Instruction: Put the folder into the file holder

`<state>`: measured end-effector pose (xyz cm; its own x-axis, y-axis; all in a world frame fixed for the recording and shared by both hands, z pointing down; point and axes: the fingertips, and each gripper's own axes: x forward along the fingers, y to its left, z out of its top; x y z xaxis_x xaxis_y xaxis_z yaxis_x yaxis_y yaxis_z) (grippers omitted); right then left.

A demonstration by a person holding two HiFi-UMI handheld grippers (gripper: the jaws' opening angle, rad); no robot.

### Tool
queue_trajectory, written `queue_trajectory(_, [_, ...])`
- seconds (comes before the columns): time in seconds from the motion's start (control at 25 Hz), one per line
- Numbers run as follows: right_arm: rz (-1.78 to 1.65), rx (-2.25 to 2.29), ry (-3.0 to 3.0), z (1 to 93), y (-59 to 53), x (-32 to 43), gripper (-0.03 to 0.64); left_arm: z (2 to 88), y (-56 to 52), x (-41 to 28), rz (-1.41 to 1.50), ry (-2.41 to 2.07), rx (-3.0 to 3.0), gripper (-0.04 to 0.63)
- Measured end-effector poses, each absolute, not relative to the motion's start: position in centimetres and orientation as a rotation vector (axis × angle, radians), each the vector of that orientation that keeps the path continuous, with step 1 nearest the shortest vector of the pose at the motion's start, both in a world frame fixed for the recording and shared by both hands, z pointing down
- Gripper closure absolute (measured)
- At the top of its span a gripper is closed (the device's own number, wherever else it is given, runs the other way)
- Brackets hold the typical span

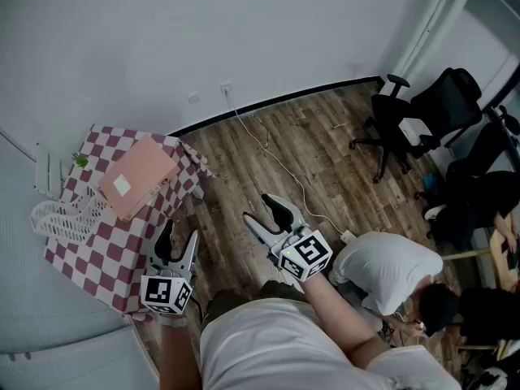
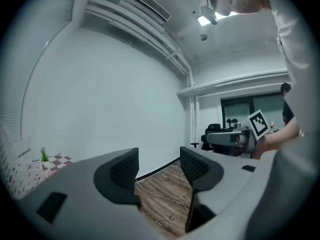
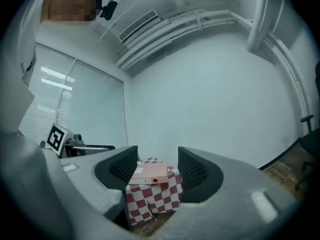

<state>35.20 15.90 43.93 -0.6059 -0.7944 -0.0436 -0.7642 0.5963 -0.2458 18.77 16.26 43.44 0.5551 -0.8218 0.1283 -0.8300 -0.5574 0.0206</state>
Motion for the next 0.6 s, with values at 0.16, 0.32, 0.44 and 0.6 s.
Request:
queue_trajectory(0.16, [-0.298,-1.304,2.689,44.6,15.5,36.8,0.36,43.8,15.7,20.4,0.149,-1.448,2.69,0.353])
queue_trajectory(0.32, [-0.337,-1.303,2.684,45.4,14.7,38.5,0.36,44.0,15.4,21.9,0.16,-1.465,2.681,0.353])
queue_trajectory(0.44, [-0.433,-1.261,2.642,46.2,14.1,39.1,0.36,44.6,15.2,22.4,0.188,-1.47,2.657,0.353])
queue_trajectory(0.6, [-0.565,-1.231,2.594,47.8,12.5,38.5,0.36,46.3,14.3,21.5,0.216,-1.479,2.613,0.353])
